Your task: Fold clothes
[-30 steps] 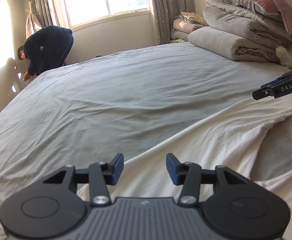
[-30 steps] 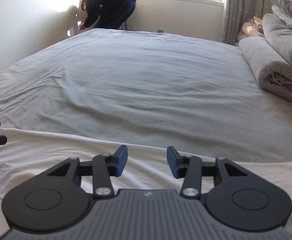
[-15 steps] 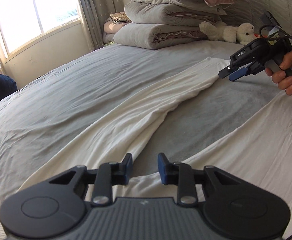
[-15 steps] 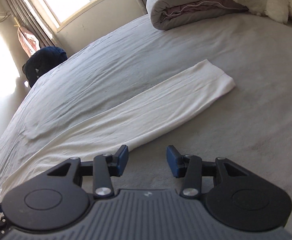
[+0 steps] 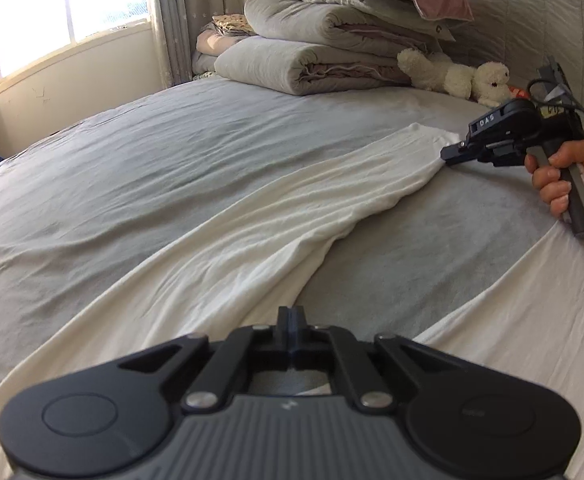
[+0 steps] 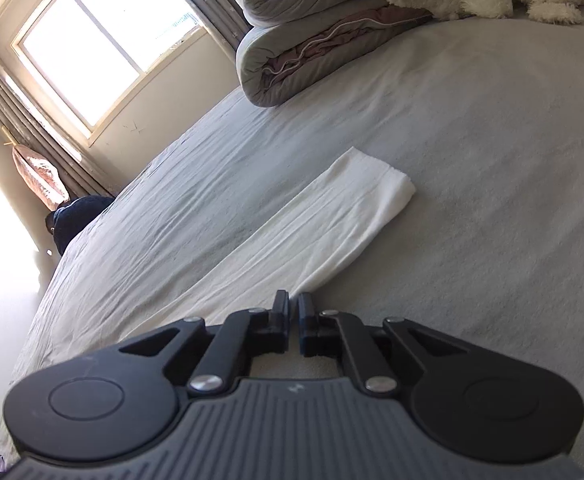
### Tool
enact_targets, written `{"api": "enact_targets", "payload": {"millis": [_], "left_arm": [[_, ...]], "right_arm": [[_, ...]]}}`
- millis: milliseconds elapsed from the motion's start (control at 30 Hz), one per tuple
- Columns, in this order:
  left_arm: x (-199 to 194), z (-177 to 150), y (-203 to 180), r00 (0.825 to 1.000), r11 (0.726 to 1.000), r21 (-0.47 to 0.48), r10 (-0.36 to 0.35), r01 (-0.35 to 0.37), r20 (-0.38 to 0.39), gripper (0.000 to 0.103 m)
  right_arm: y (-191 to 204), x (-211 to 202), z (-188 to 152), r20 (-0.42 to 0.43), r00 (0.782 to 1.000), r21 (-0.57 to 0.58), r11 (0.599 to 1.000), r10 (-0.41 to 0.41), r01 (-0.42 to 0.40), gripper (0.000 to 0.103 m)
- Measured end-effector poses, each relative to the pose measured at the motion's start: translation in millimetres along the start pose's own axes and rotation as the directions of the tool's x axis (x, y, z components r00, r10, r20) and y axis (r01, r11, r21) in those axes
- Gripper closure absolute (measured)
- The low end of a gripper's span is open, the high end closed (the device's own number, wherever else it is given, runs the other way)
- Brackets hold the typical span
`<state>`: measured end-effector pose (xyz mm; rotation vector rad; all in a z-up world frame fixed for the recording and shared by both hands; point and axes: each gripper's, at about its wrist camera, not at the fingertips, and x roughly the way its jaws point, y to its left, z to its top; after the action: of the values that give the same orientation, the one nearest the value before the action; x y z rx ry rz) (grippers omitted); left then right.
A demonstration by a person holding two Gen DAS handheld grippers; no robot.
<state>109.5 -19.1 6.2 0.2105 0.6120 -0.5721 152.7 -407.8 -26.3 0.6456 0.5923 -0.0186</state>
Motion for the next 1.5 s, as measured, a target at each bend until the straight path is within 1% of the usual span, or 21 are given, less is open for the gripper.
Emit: {"api": "enact_targets", "payload": {"millis": [67, 167, 200, 267, 367, 433, 533, 600, 767, 800, 833, 867, 900, 1000, 1100, 1233, 1267, 1300, 1367, 1433, 1500], "left_arm": [[-16, 2, 14, 0.995, 0.995, -0.075, -0.068, 0.074, 0.069, 0.103], [-25, 3, 24, 0.991, 0.987, -0.122, -0.097, 0.108, 0.089, 0.103], [-24, 3, 23, 0.994, 0.99, -0.109, -0.086, 0.094, 0.074, 0.103], [-15, 2, 13, 0.999, 0.999, -0.034, -0.016, 0.017, 0.034, 0.1], [1, 0, 3, 0.999, 0.999, 0.039, 0.009, -0.008, -0.03, 0.085], [10, 0, -3, 0.998, 0.996, 0.084, 0.03, -0.026, -0.055, 0.08], [26, 1, -11, 0.994, 0.987, 0.151, 0.074, -0.061, -0.085, 0.08], [33, 3, -11, 0.993, 0.985, 0.158, 0.087, -0.073, -0.078, 0.08], [46, 9, -13, 0.994, 0.985, 0.156, 0.09, -0.079, -0.066, 0.082], [47, 10, -13, 0.994, 0.985, 0.158, 0.081, -0.07, -0.068, 0.092], [46, 11, -14, 0.995, 0.986, 0.156, 0.071, -0.06, -0.066, 0.103], [43, 12, -13, 0.997, 0.988, 0.147, 0.056, -0.047, -0.061, 0.103], [37, 14, -10, 0.999, 0.992, 0.126, 0.026, -0.019, -0.048, 0.103], [18, 17, 0, 0.997, 0.996, 0.058, -0.073, 0.073, 0.004, 0.103], [3, 18, 12, 0.984, 0.984, -0.005, -0.176, 0.176, 0.039, 0.103], [13, 11, 6, 0.971, 0.974, 0.027, -0.224, 0.227, -0.084, 0.102], [20, 7, 1, 0.968, 0.974, 0.053, -0.214, 0.222, -0.128, 0.102], [24, 4, -4, 0.967, 0.973, 0.08, -0.202, 0.216, -0.154, 0.1], [23, 3, -8, 0.97, 0.973, 0.096, -0.197, 0.211, -0.143, 0.095], [19, 5, -8, 0.971, 0.973, 0.08, -0.207, 0.217, -0.118, 0.077], [19, 8, -10, 0.974, 0.974, 0.083, -0.202, 0.21, -0.099, 0.064]], "right_arm": [[-1, -7, 8, 0.03, 0.999, 0.004, 1.0, -0.02, 0.02, 0.099], [-3, -15, 19, 0.037, 0.998, 0.018, 0.999, -0.045, 0.044, 0.099], [-3, -17, 21, 0.033, 0.998, 0.014, 0.999, -0.05, 0.049, 0.098], [-6, -17, 24, 0.007, 0.999, 0.017, 0.999, -0.05, 0.05, 0.089], [-10, -10, 24, -0.053, 0.998, 0.03, 0.999, -0.032, 0.034, 0.085], [-10, -5, 21, -0.087, 0.996, 0.034, 0.999, -0.021, 0.024, 0.066], [-8, -1, 14, -0.106, 0.994, 0.028, 0.999, -0.018, 0.021, 0.062], [-7, 1, 10, -0.097, 0.995, 0.031, 0.999, -0.011, 0.014, 0.061], [-5, 8, 3, -0.037, 0.999, 0.013, 1.0, -0.006, 0.006, 0.061], [-5, 10, 3, -0.022, 1.0, -0.001, 1.0, -0.012, 0.012, 0.064], [-4, 11, 2, -0.01, 1.0, -0.018, 1.0, -0.026, 0.026, 0.082], [-3, 12, 2, -0.002, 0.999, -0.032, 0.999, -0.04, 0.039, 0.093], [-4, 13, 2, 0.0, 0.999, -0.032, 0.998, -0.045, 0.045, 0.098], [-10, 8, 9, 0.019, 0.999, -0.005, 1.0, -0.031, 0.031, 0.099], [-9, -1, 18, 0.043, 0.999, -0.015, 1.0, -0.023, 0.024, 0.099], [-9, -1, 24, -0.008, 0.998, -0.045, 0.997, -0.059, 0.058, 0.098], [-12, -1, 25, -0.014, 0.997, -0.038, 0.996, -0.078, 0.077, 0.092], [-16, -1, 26, -0.014, 0.995, -0.029, 0.995, -0.095, 0.094, 0.088], [-29, -5, 30, -0.006, 0.994, 0.014, 0.994, -0.11, 0.11, 0.085], [-43, -11, 36, 0.008, 0.993, 0.067, 0.991, -0.115, 0.114, 0.068], [-52, -15, 41, 0.033, 0.993, 0.102, 0.988, -0.117, 0.113, 0.061]]}}
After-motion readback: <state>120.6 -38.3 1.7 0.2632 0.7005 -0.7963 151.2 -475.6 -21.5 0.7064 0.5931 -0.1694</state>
